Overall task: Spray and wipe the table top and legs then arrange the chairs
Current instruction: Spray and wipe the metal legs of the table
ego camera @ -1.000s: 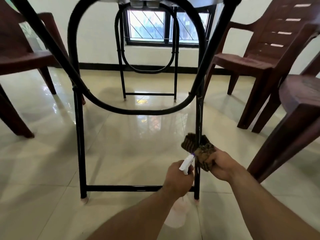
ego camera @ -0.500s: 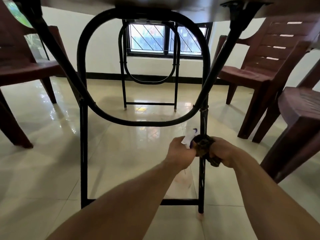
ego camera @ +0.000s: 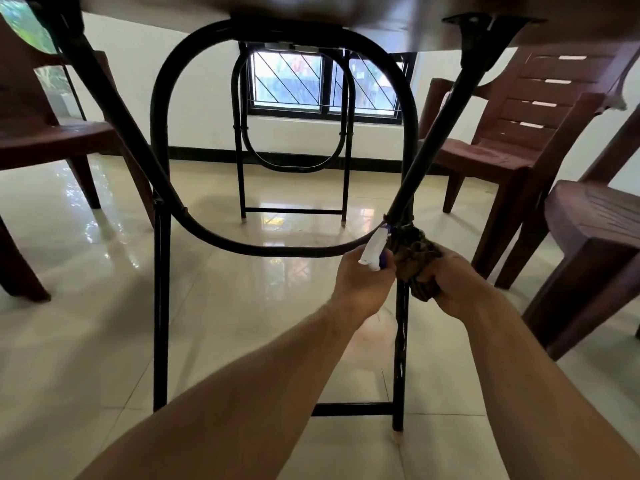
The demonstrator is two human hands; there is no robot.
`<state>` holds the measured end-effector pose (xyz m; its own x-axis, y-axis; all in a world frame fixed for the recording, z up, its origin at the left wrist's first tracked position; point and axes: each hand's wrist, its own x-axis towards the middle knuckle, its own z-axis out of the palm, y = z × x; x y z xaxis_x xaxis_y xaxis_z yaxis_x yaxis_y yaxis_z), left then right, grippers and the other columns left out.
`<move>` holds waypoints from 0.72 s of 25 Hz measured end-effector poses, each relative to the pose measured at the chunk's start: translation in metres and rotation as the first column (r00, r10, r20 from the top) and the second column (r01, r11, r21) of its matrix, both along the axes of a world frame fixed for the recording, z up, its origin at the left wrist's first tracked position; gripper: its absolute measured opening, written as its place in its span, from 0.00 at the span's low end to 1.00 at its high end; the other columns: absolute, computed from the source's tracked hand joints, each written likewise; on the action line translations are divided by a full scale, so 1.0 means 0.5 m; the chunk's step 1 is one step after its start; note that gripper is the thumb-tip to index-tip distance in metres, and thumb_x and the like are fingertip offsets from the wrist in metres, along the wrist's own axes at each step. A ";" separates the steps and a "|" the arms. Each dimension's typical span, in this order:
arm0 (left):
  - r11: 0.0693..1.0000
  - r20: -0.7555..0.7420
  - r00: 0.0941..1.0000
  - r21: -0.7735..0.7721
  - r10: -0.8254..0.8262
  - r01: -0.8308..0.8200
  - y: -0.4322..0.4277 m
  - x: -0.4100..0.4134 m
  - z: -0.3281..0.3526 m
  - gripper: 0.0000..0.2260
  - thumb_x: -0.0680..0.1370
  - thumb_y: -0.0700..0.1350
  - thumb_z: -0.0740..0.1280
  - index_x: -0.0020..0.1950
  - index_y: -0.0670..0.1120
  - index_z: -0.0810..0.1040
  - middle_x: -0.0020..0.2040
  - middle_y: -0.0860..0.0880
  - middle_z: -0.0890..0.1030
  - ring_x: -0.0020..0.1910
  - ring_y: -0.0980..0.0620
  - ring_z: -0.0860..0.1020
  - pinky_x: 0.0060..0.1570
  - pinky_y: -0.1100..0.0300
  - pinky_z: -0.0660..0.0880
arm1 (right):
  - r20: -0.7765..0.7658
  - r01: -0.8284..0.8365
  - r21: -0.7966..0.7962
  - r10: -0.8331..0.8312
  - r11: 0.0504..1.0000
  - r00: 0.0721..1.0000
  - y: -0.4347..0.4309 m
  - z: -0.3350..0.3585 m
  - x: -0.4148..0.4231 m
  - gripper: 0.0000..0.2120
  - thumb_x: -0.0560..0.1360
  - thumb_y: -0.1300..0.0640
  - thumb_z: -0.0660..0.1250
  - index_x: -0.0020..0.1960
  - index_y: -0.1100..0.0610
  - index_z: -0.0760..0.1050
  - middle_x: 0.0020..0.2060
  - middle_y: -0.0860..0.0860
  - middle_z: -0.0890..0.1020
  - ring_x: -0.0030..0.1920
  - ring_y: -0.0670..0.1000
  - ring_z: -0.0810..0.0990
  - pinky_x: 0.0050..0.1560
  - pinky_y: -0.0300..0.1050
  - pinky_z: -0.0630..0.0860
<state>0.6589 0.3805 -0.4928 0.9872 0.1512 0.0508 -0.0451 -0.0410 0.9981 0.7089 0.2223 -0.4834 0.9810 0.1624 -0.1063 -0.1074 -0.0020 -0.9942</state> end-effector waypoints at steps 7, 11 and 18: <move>0.996 -0.082 0.994 -0.070 -0.066 0.060 0.026 -0.021 -0.012 0.11 0.74 0.29 0.67 0.44 0.45 0.82 0.45 0.43 0.83 0.44 0.50 0.81 0.40 0.64 0.77 | -0.049 0.048 -0.189 -0.058 0.981 0.997 0.030 -0.012 -0.018 0.22 0.74 0.75 0.54 0.56 0.59 0.80 0.36 0.55 0.83 0.39 0.55 0.78 0.41 0.48 0.74; 0.997 -0.132 0.989 -0.043 -0.071 0.066 0.031 -0.020 -0.020 0.08 0.73 0.31 0.69 0.48 0.42 0.81 0.45 0.40 0.82 0.41 0.49 0.79 0.40 0.61 0.77 | 0.135 0.154 0.084 -0.165 0.984 0.977 0.032 0.005 -0.028 0.21 0.75 0.74 0.59 0.57 0.53 0.79 0.44 0.50 0.86 0.49 0.53 0.84 0.52 0.50 0.79; 1.000 -0.184 0.983 -0.011 -0.014 0.012 0.038 -0.021 -0.052 0.05 0.76 0.33 0.69 0.49 0.42 0.79 0.44 0.42 0.78 0.36 0.51 0.74 0.28 0.70 0.72 | 0.850 0.481 -0.267 -0.031 0.835 0.526 0.114 0.016 0.022 0.27 0.76 0.67 0.66 0.73 0.58 0.63 0.68 0.57 0.71 0.68 0.52 0.72 0.68 0.46 0.73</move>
